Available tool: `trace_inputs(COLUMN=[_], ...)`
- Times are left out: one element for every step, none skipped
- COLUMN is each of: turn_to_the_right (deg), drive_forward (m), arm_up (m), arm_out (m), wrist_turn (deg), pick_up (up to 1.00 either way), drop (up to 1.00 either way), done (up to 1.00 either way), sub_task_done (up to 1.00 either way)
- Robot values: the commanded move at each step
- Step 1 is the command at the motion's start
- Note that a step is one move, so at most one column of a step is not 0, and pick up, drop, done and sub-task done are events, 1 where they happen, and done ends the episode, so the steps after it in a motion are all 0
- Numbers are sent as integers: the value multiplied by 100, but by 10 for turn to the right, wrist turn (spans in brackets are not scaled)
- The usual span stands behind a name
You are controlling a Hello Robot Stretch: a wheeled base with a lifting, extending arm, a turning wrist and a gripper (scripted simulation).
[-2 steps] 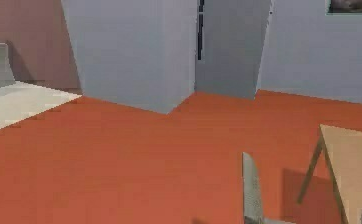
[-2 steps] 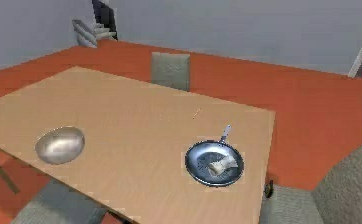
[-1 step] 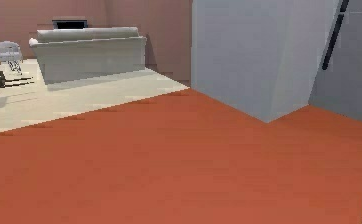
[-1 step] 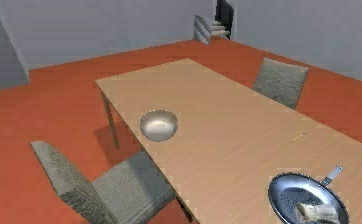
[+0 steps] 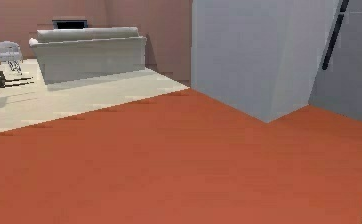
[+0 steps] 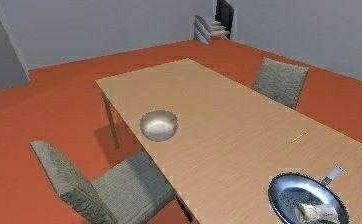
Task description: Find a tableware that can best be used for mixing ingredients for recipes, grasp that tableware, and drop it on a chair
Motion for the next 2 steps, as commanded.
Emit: trace_inputs(turn_to_the_right=[0, 0], drive_forward=[0, 0], arm_up=[38, 0], arm_out=[0, 44], wrist_turn=[0, 0], pick_up=[0, 0], drop=[0, 0], done=[0, 0], sub_task_done=[0, 0])
